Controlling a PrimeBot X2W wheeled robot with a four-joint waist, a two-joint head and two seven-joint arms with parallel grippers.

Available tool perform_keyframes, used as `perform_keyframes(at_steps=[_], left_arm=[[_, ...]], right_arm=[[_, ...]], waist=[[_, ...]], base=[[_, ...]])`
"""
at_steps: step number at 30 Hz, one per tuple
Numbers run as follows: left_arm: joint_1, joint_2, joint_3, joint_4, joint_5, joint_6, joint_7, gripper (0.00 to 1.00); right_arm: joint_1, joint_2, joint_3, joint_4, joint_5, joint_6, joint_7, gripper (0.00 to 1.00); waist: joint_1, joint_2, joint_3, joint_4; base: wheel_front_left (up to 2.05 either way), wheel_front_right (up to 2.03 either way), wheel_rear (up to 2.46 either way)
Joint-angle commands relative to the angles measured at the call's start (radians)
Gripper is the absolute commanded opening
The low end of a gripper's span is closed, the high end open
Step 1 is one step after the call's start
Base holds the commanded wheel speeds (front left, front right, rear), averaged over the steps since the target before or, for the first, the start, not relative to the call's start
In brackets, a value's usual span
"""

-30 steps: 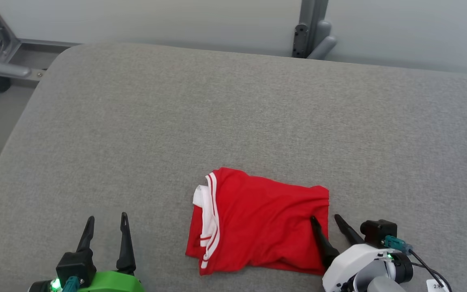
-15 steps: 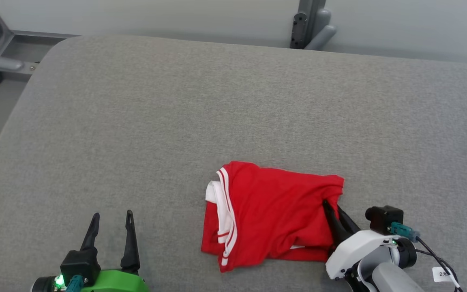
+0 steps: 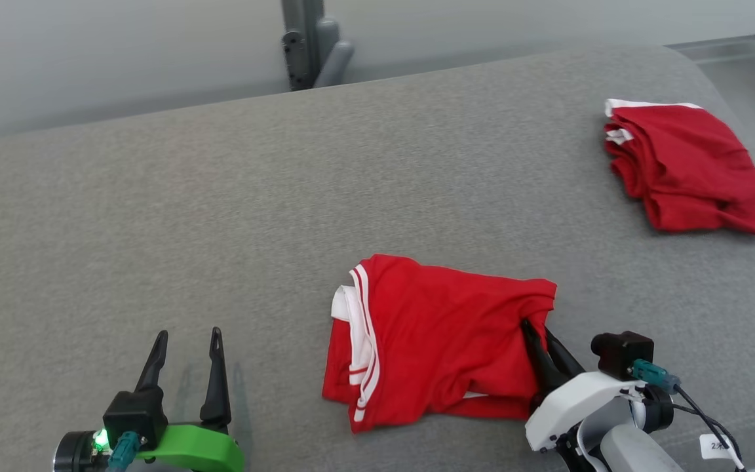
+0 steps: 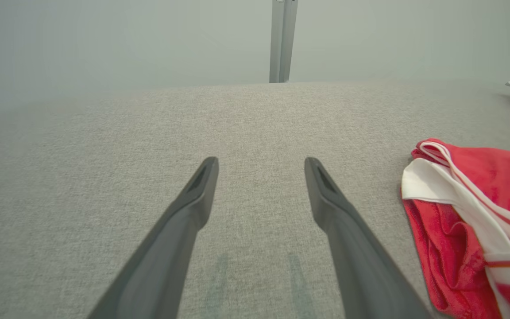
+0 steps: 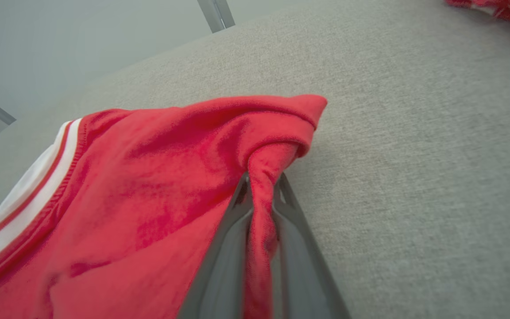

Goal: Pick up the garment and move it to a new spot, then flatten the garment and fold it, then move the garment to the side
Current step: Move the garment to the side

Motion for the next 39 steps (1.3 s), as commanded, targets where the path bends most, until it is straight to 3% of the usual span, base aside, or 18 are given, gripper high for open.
perform_keyframes(at_steps=[1,8,13,21,29,31,34,39], left_arm=[[-0.021,0.004,0.001,0.0,0.005,-0.006,0.0,1.0],[-0.044,0.004,0.0,0.003,0.017,-0.017,0.0,1.0],[-0.059,0.004,-0.003,0.011,0.031,-0.027,0.0,1.0],[-0.102,0.008,0.009,0.015,0.083,-0.021,0.0,1.0],[-0.161,0.033,0.024,-0.016,0.116,-0.025,0.0,1.0],[-0.175,0.042,0.024,-0.018,0.123,-0.023,0.0,1.0],[-0.198,0.054,0.02,-0.023,0.133,-0.018,0.0,1.0],[-0.227,0.063,0.021,-0.029,0.139,-0.005,0.001,1.0]], right_arm=[[0.013,0.0,0.0,-0.008,0.001,-0.002,-0.003,0.0],[0.023,0.005,0.008,-0.026,0.01,-0.002,-0.003,0.0],[0.018,0.007,0.028,-0.041,0.013,-0.002,-0.003,0.0],[-0.11,0.0,0.063,-0.045,0.013,-0.002,-0.003,0.0],[-0.343,-0.049,-0.004,-0.07,-0.015,-0.002,-0.003,0.0],[-0.412,-0.083,-0.028,-0.076,-0.026,-0.002,-0.003,0.0],[-0.529,-0.185,-0.089,-0.042,-0.05,-0.002,-0.003,0.0],[-0.641,-0.302,-0.185,0.128,-0.126,-0.002,-0.001,0.0]], waist=[[0.0,0.0094,-0.003,-0.239],[0.0,0.0094,0.021,-0.378],[0.0,0.0094,0.045,-0.416],[0.0,0.0094,0.137,-0.348],[0.0,0.0094,0.286,-0.264],[0.0,0.0094,0.32,-0.246],[0.0,0.0094,0.379,-0.211],[0.0,0.0094,0.429,-0.163]], base=[[0.0,0.0,0.0],[0.0,0.0,0.0],[0.0,0.0,0.0],[0.0,0.0,0.0],[0.0,0.0,0.0],[0.0,0.0,0.0],[0.0,0.0,0.0],[0.0,0.0,0.0]])
